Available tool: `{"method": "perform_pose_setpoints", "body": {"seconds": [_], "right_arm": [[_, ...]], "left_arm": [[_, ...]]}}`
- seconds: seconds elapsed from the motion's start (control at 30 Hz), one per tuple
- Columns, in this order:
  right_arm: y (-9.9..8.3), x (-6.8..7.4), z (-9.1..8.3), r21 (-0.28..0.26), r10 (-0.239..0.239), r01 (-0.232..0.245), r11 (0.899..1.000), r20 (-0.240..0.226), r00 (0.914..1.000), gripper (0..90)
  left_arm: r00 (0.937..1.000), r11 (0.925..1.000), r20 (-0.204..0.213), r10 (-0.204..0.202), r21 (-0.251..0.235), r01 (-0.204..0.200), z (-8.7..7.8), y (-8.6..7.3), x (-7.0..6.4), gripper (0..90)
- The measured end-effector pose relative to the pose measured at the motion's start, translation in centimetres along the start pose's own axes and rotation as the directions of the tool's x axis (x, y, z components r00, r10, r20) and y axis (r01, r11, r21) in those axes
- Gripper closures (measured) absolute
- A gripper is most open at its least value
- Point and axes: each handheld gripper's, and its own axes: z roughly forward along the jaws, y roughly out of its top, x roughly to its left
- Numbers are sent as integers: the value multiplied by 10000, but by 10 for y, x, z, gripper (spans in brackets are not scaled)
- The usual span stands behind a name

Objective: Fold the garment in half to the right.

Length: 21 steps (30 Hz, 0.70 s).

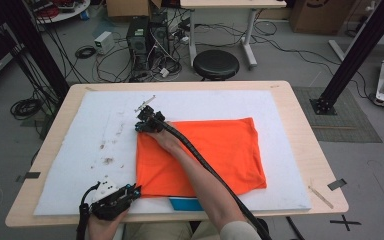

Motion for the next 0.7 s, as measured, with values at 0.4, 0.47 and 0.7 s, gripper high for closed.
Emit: {"method": "perform_pose_setpoints", "body": {"seconds": [0.4, 0.47, 0.7], "right_arm": [[19, 8, -14, -660, -34, 25, 9978, -144, 9999, 849], [23, 10, -14, -776, -32, 17, 9970, -189, 9998, 848], [31, 13, -19, -1012, -53, 24, 9949, -285, 9996, 848]], "left_arm": [[9999, 9977, 88, -121, -662, 127, -24, 6, 12, 820], [9999, 9967, 1, -159, -800, 159, -31, 7, 17, 820], [9996, 9949, 65, -285, -971, 290, -36, 6, 20, 820]]}}
